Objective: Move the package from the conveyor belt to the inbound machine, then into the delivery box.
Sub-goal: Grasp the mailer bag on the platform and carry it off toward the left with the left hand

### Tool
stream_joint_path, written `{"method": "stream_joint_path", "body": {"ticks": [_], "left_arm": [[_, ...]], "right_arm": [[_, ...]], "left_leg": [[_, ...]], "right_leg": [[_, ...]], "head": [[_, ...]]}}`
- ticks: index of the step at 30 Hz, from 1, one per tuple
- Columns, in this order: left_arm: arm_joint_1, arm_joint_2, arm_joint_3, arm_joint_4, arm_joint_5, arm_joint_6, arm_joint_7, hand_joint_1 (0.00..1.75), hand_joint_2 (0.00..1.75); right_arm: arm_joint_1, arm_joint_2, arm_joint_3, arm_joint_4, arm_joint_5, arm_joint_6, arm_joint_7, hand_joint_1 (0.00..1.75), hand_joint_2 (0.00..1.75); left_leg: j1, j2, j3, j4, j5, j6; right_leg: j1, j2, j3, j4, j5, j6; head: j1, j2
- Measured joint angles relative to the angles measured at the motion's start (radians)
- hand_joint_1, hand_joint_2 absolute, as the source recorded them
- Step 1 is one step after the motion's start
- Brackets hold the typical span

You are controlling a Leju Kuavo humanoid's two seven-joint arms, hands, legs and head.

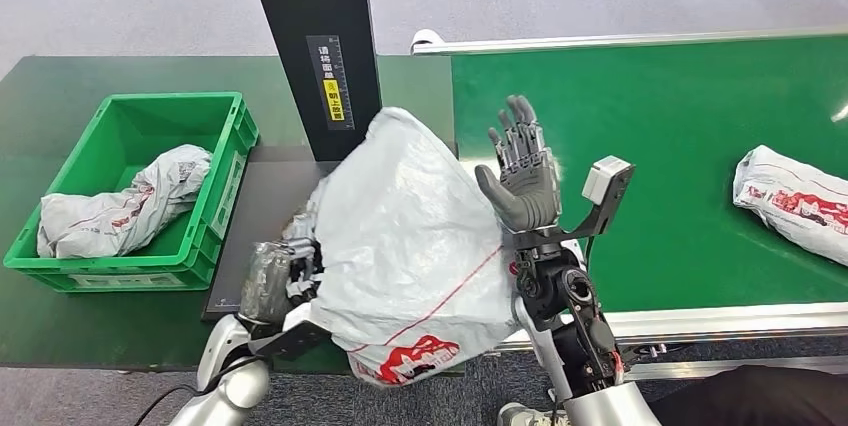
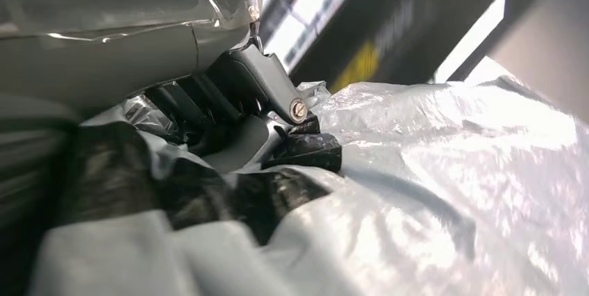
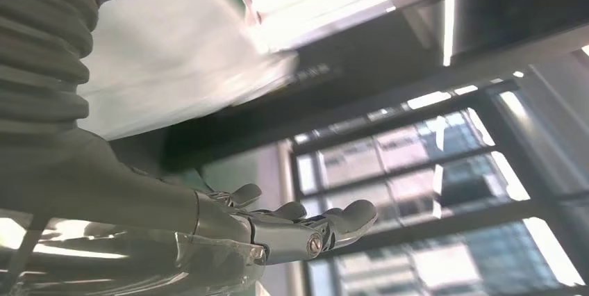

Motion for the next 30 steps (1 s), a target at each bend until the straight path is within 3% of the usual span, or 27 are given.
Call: {"method": "stream_joint_path", "body": {"ticks": [4,6,8,10,14,19,24,30], "left_arm": [[0.013,-0.012,0.038,-0.064,0.089,0.027,-0.037,1.75,1.75],[0.024,-0.021,0.054,-0.087,0.105,0.047,-0.05,1.75,1.75],[0.04,-0.03,0.07,-0.112,0.117,0.079,-0.065,1.75,1.75],[0.057,-0.037,0.087,-0.142,0.124,0.127,-0.084,1.75,1.75],[0.092,-0.045,0.116,-0.238,0.085,0.242,-0.109,1.75,1.75],[0.098,-0.09,0.232,-0.352,-0.165,0.256,-0.111,1.75,1.75],[0.03,-0.121,0.406,-0.354,-0.297,0.256,-0.106,1.75,1.75],[-0.076,-0.115,0.554,-0.279,-0.362,0.256,-0.048,1.75,1.75]], "right_arm": [[-0.039,0.013,0.016,0.096,-0.037,0.056,0.05,0.0,1.75],[-0.062,0.022,0.034,0.139,0.007,0.002,0.057,0.0,0.87],[-0.08,0.03,0.051,0.171,0.052,-0.069,0.067,0.0,0.87],[-0.095,0.036,0.067,0.194,0.086,-0.123,0.076,0.0,1.75],[-0.115,0.042,0.101,0.219,0.143,-0.166,0.085,0.0,1.75],[-0.116,0.04,0.131,0.231,0.196,-0.177,0.085,0.0,1.75],[-0.113,0.029,0.151,0.233,0.229,-0.185,0.078,0.0,1.75],[-0.113,0.02,0.163,0.238,0.24,-0.183,0.076,0.0,1.75]], "left_leg": [[0.0,0.0,-0.003,0.0,0.0,0.0],[0.0,0.0,-0.003,0.0,0.0,0.0],[0.0,0.0,-0.004,0.0,0.0,0.0],[0.0,0.0,-0.004,0.0,0.0,0.0],[0.0,0.0,-0.005,0.0,0.0,0.0],[0.0,0.0,-0.005,0.0,0.0,0.0],[0.0,0.0,-0.004,0.0,0.0,0.0],[0.0,0.0,-0.004,0.0,0.0,0.0]], "right_leg": [[0.0,0.0,-0.003,0.0,0.0,0.0],[0.0,0.0,-0.003,0.0,0.0,0.0],[0.0,0.0,-0.004,0.0,0.0,0.0],[0.0,0.0,-0.004,0.0,0.0,0.0],[0.0,0.0,-0.005,0.0,0.0,0.0],[0.0,0.0,-0.005,0.0,0.0,0.0],[0.0,0.0,-0.005,0.0,0.0,0.0],[0.0,0.0,-0.005,0.0,0.0,0.0]], "head": [[0.0,0.0],[0.0,0.0],[0.0,0.0],[0.0,0.0],[0.0,0.0],[0.0,0.0],[0.0,0.0],[0.0,0.0]]}}
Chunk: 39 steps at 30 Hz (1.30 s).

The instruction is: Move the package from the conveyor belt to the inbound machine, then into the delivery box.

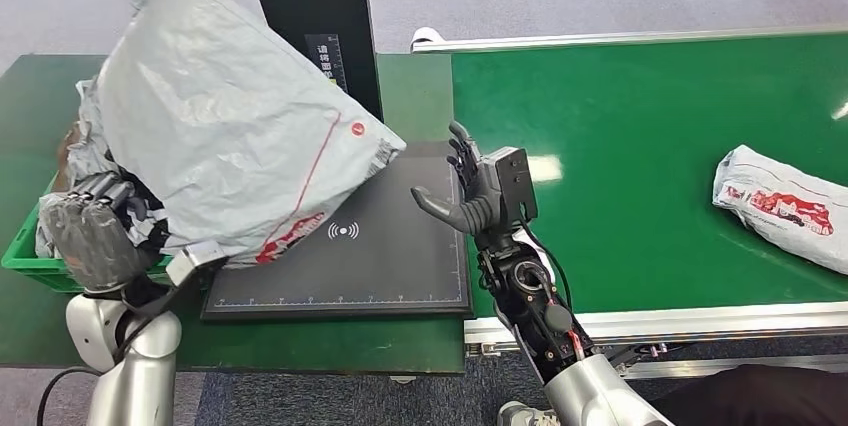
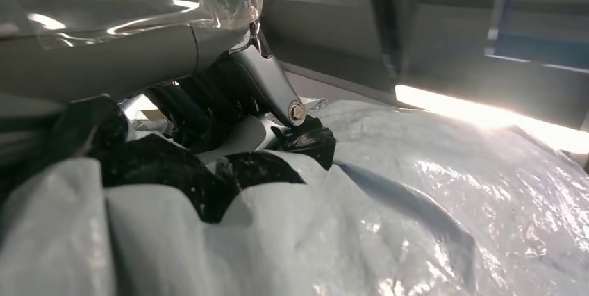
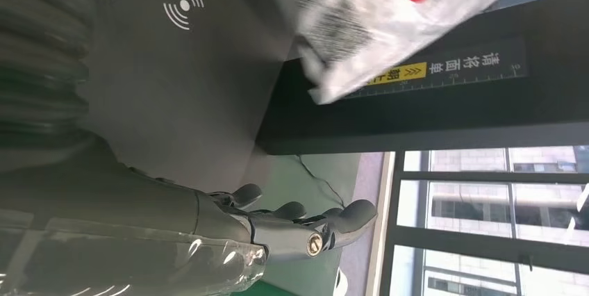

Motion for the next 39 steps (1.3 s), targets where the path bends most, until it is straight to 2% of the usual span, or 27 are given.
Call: {"method": "stream_joint_path", "body": {"ticks": [4,11,14,16,21,24,25,26,28,29,30,31,33,39], "left_arm": [[-0.07,0.027,0.073,0.076,-0.079,0.0,0.077,1.75,1.75],[-0.213,0.103,0.172,0.246,-0.209,0.0,0.216,1.75,1.75],[-0.27,0.13,0.225,0.304,-0.237,0.0,0.242,1.75,1.75],[-0.303,0.142,0.269,0.331,-0.236,0.0,0.226,1.75,1.75],[-0.374,0.146,0.412,0.37,-0.238,0.0,0.092,1.71,1.75],[-0.41,0.143,0.475,0.39,-0.286,0.0,0.081,1.63,1.75],[-0.42,0.141,0.489,0.394,-0.3,0.0,0.082,1.47,1.75],[-0.428,0.14,0.501,0.399,-0.312,0.0,0.084,1.21,1.75],[-0.442,0.138,0.515,0.412,-0.335,0.0,0.1,0.48,1.75],[-0.448,0.137,0.516,0.424,-0.348,0.0,0.115,0.23,1.75],[-0.453,0.138,0.515,0.44,-0.362,0.0,0.137,0.07,1.75],[-0.459,0.138,0.509,0.463,-0.376,0.0,0.164,0.0,1.75],[-0.47,0.142,0.484,0.525,-0.4,0.0,0.227,0.0,1.75],[-0.509,0.173,0.328,0.739,-0.476,-0.003,0.433,0.0,1.75]], "right_arm": [[0.0,-0.002,0.007,0.006,-0.001,0.006,0.001,0.0,1.75],[0.0,-0.002,0.013,0.016,-0.013,0.034,0.003,0.0,1.75],[0.0,-0.002,0.014,0.017,-0.012,0.033,0.002,0.0,1.75],[0.0,-0.002,0.015,0.019,-0.011,0.032,0.002,0.0,1.75],[0.0,-0.002,0.019,0.023,-0.009,0.023,-0.001,0.0,1.75],[0.001,-0.002,0.019,0.024,-0.008,0.019,-0.002,0.0,1.75],[0.001,-0.002,0.019,0.023,-0.007,0.017,-0.002,0.0,1.75],[0.003,-0.002,0.019,0.023,-0.006,0.016,-0.002,0.0,1.75],[0.007,-0.002,0.019,0.022,-0.004,0.013,-0.001,0.0,1.75],[0.01,-0.003,0.019,0.02,-0.002,0.011,0.0,0.0,1.75],[0.013,-0.003,0.019,0.019,-0.001,0.009,0.0,0.0,1.75],[0.016,-0.003,0.019,0.016,0.0,0.006,0.001,0.0,1.75],[0.021,-0.005,0.019,0.011,0.002,0.001,0.001,0.0,1.75],[0.036,-0.018,0.019,-0.01,0.01,0.002,0.004,0.0,1.75]], "left_leg": [[0.0,0.0,0.0,0.0,0.0,0.0],[0.0,0.0,0.0,0.0,0.0,0.0],[0.0,0.001,0.0,0.0,0.0,0.0],[0.0,0.001,0.0,0.0,0.0,0.0],[0.0,0.001,0.0,0.0,0.0,0.0],[0.0,0.001,0.0,0.0,0.0,0.0],[0.0,0.001,0.0,0.0,0.0,0.0],[0.0,0.0,0.0,0.0,0.0,0.0],[0.0,0.001,0.0,0.0,0.0,0.0],[0.0,0.0,0.0,0.0,0.0,0.0],[0.0,0.0,0.0,0.0,0.0,0.0],[0.0,0.0,0.0,0.0,0.0,0.0],[0.0,0.0,0.0,0.0,0.0,0.0],[0.0,0.0,0.0,0.0,0.0,0.0]], "right_leg": [[0.0,0.0,0.0,0.0,0.0,0.0],[0.0,0.0,0.0,0.0,0.0,0.0],[0.0,0.0,0.0,0.0,0.0,0.0],[0.0,0.0,0.0,0.0,0.0,0.0],[0.0,0.0,-0.001,0.0,0.0,0.0],[0.0,0.0,-0.001,0.0,0.0,0.0],[0.0,0.0,-0.001,0.0,0.0,0.0],[0.0,0.0,-0.001,0.0,0.0,0.0],[0.0,0.0,-0.001,0.0,0.0,0.0],[0.0,0.0,-0.001,0.0,0.0,0.0],[0.0,0.0,-0.001,0.0,0.0,0.0],[0.0,0.0,-0.001,0.0,0.0,0.0],[0.0,0.0,-0.001,0.0,0.0,0.0],[0.0,0.0,-0.001,0.0,0.0,0.0]], "head": [[0.0,0.0],[0.0,0.0],[0.0,0.0],[0.0,0.0],[0.0,0.0],[0.0,0.0],[0.0,0.0],[0.0,0.0],[0.0,0.0],[0.0,0.0],[0.0,0.0],[0.0,0.0],[0.0,0.0],[0.0,0.0]]}}
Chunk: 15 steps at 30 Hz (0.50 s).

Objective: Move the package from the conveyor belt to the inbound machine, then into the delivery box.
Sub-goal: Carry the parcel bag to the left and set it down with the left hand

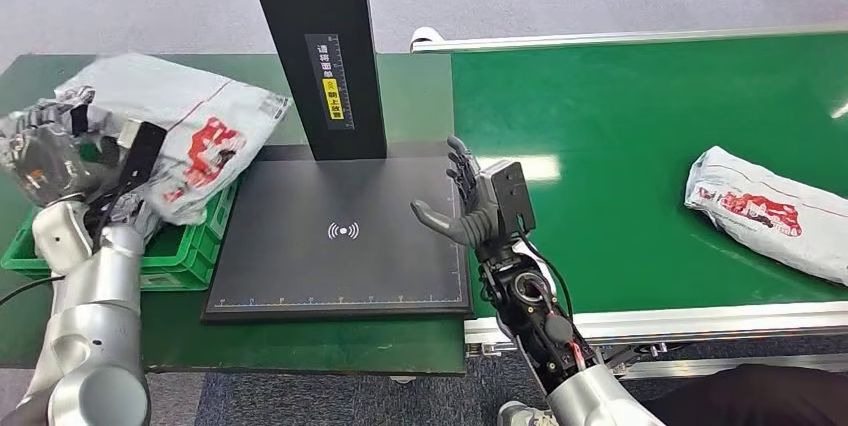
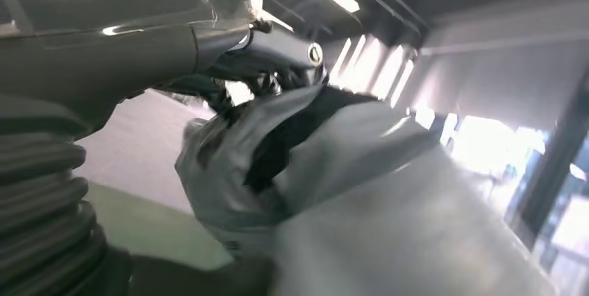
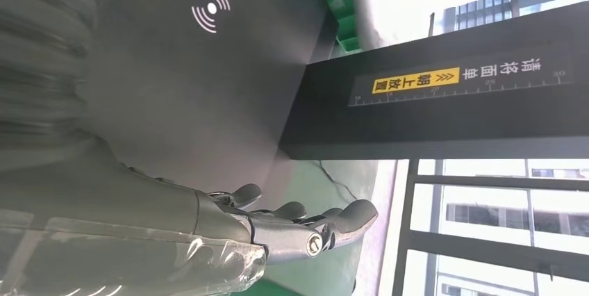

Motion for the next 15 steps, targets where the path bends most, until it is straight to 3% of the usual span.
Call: {"method": "stream_joint_path", "body": {"ticks": [5,9,15], "left_arm": [[-0.016,0.027,-0.121,0.122,0.019,-0.036,0.083,0.0,1.75],[-0.014,0.042,-0.172,0.164,0.058,-0.035,0.094,0.0,1.75],[0.037,0.045,-0.187,0.059,0.264,0.004,-0.045,0.0,1.75]], "right_arm": [[0.004,-0.004,0.0,-0.008,0.013,0.014,0.006,0.0,1.75],[0.005,-0.004,0.0,-0.008,0.021,0.019,0.009,0.0,1.75],[0.015,-0.007,0.0,-0.018,0.033,0.028,0.013,0.0,1.75]], "left_leg": [[0.0,0.001,0.0,0.0,0.0,0.0],[0.0,0.001,0.0,0.0,0.0,0.0],[0.0,0.001,0.0,0.0,0.0,0.0]], "right_leg": [[0.0,0.0,0.0,0.0,0.0,0.0],[0.0,0.0,0.0,0.0,0.0,0.0],[0.0,0.001,-0.001,0.0,0.0,0.0]], "head": [[0.0,0.0],[0.0,0.0],[0.0,0.0]]}}
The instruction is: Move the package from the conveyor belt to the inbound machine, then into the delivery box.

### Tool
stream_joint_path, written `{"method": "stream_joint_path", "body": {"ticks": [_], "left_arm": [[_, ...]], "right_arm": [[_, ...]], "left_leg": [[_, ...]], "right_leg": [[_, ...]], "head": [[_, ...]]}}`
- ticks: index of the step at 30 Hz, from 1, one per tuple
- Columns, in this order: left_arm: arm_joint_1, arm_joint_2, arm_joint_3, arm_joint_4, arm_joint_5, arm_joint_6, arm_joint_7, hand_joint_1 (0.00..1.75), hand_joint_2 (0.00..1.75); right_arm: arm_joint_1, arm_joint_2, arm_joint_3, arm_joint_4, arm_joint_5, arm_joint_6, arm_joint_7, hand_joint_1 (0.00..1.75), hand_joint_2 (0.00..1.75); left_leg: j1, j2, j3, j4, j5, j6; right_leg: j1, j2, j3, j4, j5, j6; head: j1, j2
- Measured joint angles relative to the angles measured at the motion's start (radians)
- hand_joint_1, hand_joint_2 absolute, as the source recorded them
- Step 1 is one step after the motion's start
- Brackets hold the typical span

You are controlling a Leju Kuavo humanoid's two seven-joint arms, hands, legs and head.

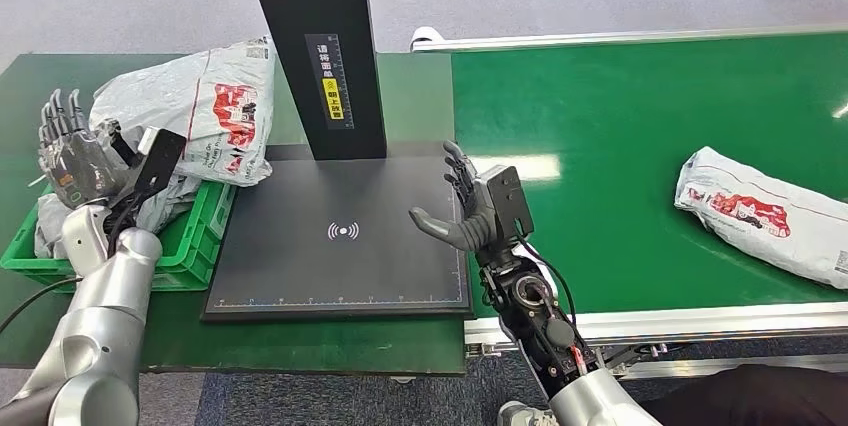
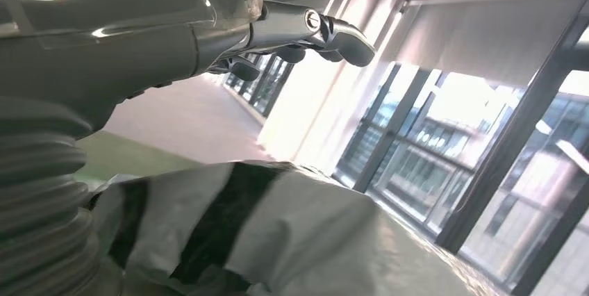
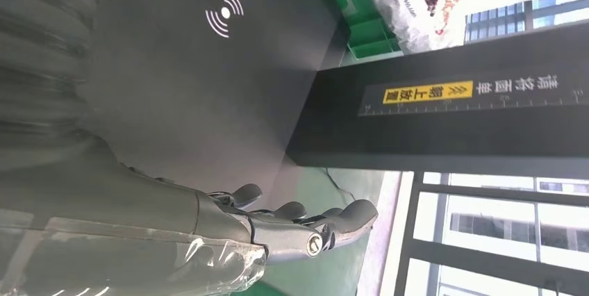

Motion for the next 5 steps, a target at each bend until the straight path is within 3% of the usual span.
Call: {"method": "stream_joint_path", "body": {"ticks": [5], "left_arm": [[0.024,-0.002,0.003,-0.066,0.015,0.0,-0.02,0.0,1.75]], "right_arm": [[0.003,-0.002,0.0,-0.008,0.001,0.004,0.0,0.0,1.75]], "left_leg": [[0.0,0.0,0.0,0.0,0.0,0.0]], "right_leg": [[0.0,0.0,0.0,0.0,0.0,0.0]], "head": [[0.0,0.0]]}}
